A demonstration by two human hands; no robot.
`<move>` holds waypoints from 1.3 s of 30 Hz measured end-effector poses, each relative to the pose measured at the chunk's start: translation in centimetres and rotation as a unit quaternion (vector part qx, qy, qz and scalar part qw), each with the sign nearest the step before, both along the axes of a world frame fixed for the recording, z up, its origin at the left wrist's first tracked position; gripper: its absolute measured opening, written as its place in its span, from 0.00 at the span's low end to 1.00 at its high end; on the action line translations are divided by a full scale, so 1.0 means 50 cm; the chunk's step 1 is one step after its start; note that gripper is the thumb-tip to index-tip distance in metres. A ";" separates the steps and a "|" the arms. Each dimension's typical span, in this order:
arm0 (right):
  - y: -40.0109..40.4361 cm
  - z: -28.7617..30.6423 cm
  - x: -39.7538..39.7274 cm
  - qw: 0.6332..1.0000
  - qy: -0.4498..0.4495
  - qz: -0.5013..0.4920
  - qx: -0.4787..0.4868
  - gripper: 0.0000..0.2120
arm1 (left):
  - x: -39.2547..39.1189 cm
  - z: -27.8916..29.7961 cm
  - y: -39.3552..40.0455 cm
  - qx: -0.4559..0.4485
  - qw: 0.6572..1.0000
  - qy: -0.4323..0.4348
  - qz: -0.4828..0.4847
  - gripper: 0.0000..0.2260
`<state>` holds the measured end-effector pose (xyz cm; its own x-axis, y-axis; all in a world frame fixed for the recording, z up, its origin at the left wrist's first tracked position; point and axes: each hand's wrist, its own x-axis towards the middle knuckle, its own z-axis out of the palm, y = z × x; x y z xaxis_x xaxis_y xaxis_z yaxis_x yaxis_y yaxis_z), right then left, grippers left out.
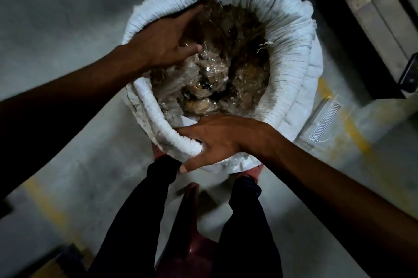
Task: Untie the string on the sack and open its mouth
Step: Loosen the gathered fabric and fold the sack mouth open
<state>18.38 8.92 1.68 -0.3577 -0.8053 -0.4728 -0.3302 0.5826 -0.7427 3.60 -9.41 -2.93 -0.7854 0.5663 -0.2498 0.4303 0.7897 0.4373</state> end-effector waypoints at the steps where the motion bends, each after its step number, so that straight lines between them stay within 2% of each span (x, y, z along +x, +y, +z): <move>1: 0.000 0.002 -0.003 1.000 0.006 -0.002 0.001 0.30 | 0.000 0.005 -0.004 0.000 1.000 -0.003 0.000 0.40; 11: 0.032 -0.004 -0.023 0.998 0.043 -0.037 0.040 0.44 | -0.013 0.003 -0.038 -0.033 0.999 0.027 -0.005 0.40; 16: 0.061 0.002 -0.028 0.997 0.032 -0.041 0.059 0.48 | -0.016 0.010 -0.053 -0.008 1.000 0.020 -0.021 0.41; 20: 0.079 0.004 -0.041 0.996 0.048 -0.036 0.066 0.51 | -0.032 0.027 -0.063 0.032 0.996 -0.068 -0.042 0.41; 24: 0.111 -0.001 -0.053 0.995 0.066 -0.033 0.069 0.55 | -0.035 0.045 -0.059 0.143 0.977 -0.154 -0.022 0.37; 27: 0.129 -0.003 -0.050 0.993 0.087 -0.021 0.076 0.53 | -0.031 0.044 -0.055 0.205 0.949 -0.239 0.018 0.43; 28: 0.129 -0.004 -0.045 0.992 0.094 -0.014 0.078 0.53 | -0.030 0.040 -0.054 0.204 0.948 -0.243 0.020 0.46; 30: 0.124 -0.005 -0.035 0.992 0.098 0.001 0.078 0.53 | -0.024 0.027 -0.052 0.161 0.967 -0.196 -0.009 0.49; 33: 0.113 -0.018 -0.020 0.991 0.114 0.026 0.063 0.53 | -0.001 0.022 -0.046 0.112 0.972 -0.204 -0.038 0.49; 36: 0.107 -0.019 -0.019 0.992 0.112 0.034 0.040 0.53 | 0.025 0.033 -0.036 0.007 0.980 -0.172 -0.099 0.43; 39: 0.108 -0.017 -0.022 0.993 0.103 0.037 0.035 0.51 | 0.053 0.047 -0.033 -0.033 0.979 -0.145 -0.136 0.35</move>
